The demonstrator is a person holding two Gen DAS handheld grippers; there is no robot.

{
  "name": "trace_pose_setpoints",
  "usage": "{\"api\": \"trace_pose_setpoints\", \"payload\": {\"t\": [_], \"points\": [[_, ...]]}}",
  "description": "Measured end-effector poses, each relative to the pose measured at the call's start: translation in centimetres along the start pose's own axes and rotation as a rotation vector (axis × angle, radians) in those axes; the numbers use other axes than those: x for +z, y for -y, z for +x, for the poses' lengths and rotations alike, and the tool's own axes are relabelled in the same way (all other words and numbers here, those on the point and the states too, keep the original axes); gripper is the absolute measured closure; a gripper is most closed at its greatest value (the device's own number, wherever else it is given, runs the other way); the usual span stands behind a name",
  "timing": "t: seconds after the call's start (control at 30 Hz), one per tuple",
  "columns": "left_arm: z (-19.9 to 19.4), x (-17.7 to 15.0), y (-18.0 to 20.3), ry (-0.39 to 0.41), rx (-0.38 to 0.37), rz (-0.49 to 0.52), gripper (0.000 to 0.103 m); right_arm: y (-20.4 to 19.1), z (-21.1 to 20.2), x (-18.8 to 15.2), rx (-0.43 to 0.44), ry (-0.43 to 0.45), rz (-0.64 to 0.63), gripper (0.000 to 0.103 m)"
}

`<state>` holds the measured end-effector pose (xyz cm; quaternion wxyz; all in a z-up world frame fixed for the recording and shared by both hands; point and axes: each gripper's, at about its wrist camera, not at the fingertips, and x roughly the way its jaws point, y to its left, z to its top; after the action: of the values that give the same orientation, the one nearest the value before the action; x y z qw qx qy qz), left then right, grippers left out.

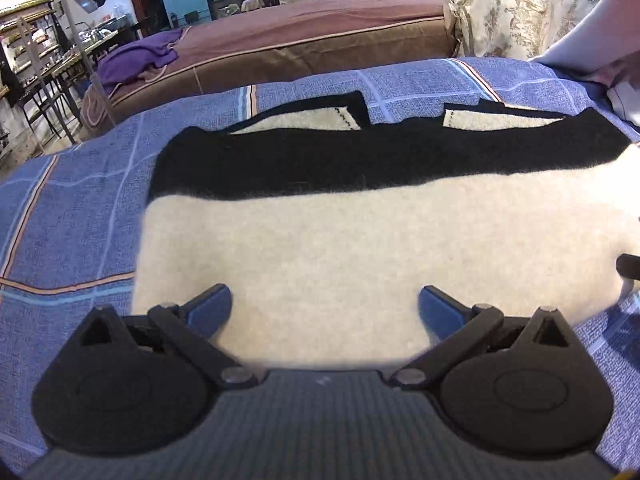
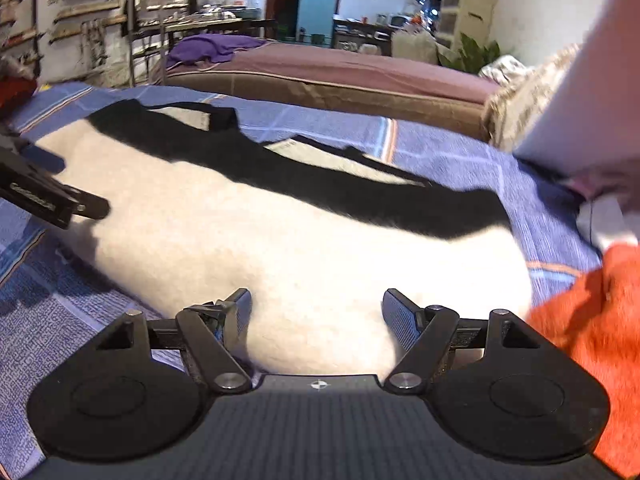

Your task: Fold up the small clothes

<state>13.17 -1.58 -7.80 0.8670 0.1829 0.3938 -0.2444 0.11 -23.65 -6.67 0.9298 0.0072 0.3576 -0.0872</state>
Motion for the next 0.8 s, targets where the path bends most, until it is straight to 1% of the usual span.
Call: {"api": "trace_pose_setpoints", "payload": {"t": [0.07, 0.17, 0.23, 0.3, 0.37, 0.4, 0.47, 0.5, 0.53, 0.57, 0.6, 0.63, 0.7, 0.73, 0.77, 0.8], "points": [[0.0, -0.1, -0.1, 0.0, -0.004, 0.016, 0.0, 0.3, 0.1, -0.1, -0.002, -0.004, -0.002, 0.0], [0.4, -0.1, -0.3, 0.008, -0.007, 0.014, 0.0, -0.3, 0.3, 0.3, -0.017, -0.018, -0.021, 0.0], [1.2, -0.3, -0.3, 0.02, -0.008, 0.023, 0.0, -0.5, 0.7, 0.0, -0.01, -0.026, -0.003, 0.0], [1.3, 0.2, 0.0, 0.024, -0.004, 0.046, 0.0, -0.6, 1.0, -0.2, -0.003, -0.019, 0.001, 0.0], [0.6, 0.5, 0.1, 0.019, -0.001, 0.047, 0.0, -0.4, 0.2, -0.4, 0.006, -0.007, 0.016, 0.0], [-0.1, 0.6, 0.2, 0.022, 0.008, 0.051, 0.0, -0.4, -0.6, -0.2, -0.001, 0.017, 0.034, 0.0], [-2.1, 0.3, 0.7, 0.065, 0.06, 0.083, 0.0, -0.3, -3.3, -0.8, -0.044, 0.118, 0.06, 0.0], [-2.8, 0.0, 0.8, 0.09, 0.098, 0.101, 0.0, -0.2, -4.2, -1.1, -0.062, 0.146, 0.069, 0.0], [-3.3, -0.4, 0.9, 0.103, 0.132, 0.113, 0.0, 0.0, -4.7, -1.5, -0.074, 0.152, 0.093, 0.0], [-3.4, -0.6, 0.7, 0.104, 0.157, 0.114, 0.0, 0.3, -4.8, -1.8, -0.069, 0.139, 0.118, 0.0], [-3.3, -0.9, 0.3, 0.092, 0.161, 0.099, 0.0, 0.5, -4.7, -2.0, -0.053, 0.127, 0.139, 0.0], [-2.7, -1.2, -0.4, 0.066, 0.147, 0.073, 0.0, 0.8, -4.5, -2.6, -0.037, 0.119, 0.15, 0.0], [-0.9, -1.7, -2.0, -0.012, 0.111, 0.005, 0.0, 1.0, -3.7, -3.2, -0.043, 0.079, 0.155, 0.0], [-0.6, -1.8, -2.5, -0.01, 0.097, -0.016, 0.0, 1.1, -3.0, -3.5, -0.057, 0.04, 0.174, 0.0], [-0.6, -1.8, -2.8, 0.009, 0.087, -0.025, 0.0, 1.5, -2.3, -3.7, -0.067, 0.004, 0.199, 0.0], [-0.5, -1.7, -3.0, 0.008, 0.082, -0.025, 0.0, 2.2, -1.6, -4.1, -0.049, -0.033, 0.238, 0.0]]}}
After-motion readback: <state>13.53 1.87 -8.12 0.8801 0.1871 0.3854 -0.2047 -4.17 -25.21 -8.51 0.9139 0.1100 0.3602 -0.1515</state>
